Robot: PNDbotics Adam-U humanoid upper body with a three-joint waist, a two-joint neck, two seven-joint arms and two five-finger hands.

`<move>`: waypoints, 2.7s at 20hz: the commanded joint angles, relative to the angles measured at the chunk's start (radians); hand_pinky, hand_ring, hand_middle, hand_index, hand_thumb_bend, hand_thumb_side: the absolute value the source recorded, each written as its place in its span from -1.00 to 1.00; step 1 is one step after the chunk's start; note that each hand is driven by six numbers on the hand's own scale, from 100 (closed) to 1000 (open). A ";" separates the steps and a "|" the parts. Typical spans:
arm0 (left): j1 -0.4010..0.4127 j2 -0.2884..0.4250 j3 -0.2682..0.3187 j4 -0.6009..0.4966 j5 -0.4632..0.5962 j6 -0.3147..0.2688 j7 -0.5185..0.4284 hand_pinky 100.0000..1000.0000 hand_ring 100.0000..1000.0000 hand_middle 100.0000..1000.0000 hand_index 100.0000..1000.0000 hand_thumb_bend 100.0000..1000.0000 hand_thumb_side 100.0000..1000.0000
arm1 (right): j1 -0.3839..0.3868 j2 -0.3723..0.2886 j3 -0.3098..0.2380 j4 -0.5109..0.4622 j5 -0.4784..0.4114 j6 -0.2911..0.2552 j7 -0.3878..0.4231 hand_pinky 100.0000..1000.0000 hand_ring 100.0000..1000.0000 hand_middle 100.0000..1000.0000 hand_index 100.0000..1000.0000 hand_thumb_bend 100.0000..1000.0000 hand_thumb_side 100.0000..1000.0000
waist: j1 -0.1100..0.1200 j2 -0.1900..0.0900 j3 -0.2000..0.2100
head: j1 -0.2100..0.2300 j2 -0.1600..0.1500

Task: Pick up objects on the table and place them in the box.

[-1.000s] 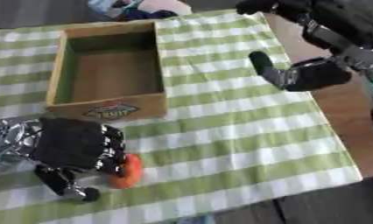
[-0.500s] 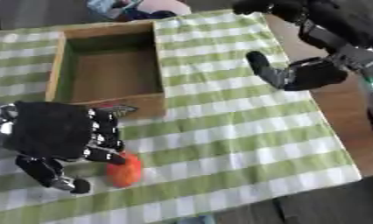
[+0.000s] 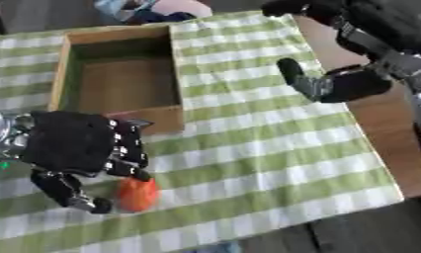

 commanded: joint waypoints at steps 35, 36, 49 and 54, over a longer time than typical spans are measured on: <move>-0.049 0.177 0.277 0.109 0.173 -0.190 -0.007 -0.04 -0.25 -0.38 -0.06 -1.00 -0.66 | -0.004 -0.028 -0.007 -0.003 -0.007 -0.003 0.005 0.51 0.55 0.56 0.91 -1.00 0.10 | 0.007 -0.032 0.011 | -0.018 -0.025; -0.064 0.166 0.289 0.134 0.183 -0.180 -0.009 -0.04 -0.25 -0.37 -0.05 -1.00 -0.67 | -0.004 -0.028 -0.006 -0.003 -0.007 -0.004 0.006 0.51 0.55 0.56 0.91 -1.00 0.12 | 0.006 -0.032 0.011 | -0.019 -0.025; -0.274 -0.100 0.384 0.570 0.030 -0.040 0.018 0.05 -0.15 -0.24 0.10 -1.00 -0.63 | -0.014 -0.006 0.018 -0.001 -0.028 -0.015 0.032 0.50 0.55 0.55 0.90 -1.00 0.16 | 0.011 -0.034 -0.016 | -0.007 -0.022; -0.307 -0.180 0.412 0.704 -0.104 -0.011 0.097 0.14 -0.03 -0.12 0.24 -1.00 -0.61 | -0.022 0.004 0.027 -0.001 -0.038 -0.019 0.045 0.50 0.55 0.55 0.90 -1.00 0.18 | 0.016 -0.031 -0.037 | 0.007 -0.022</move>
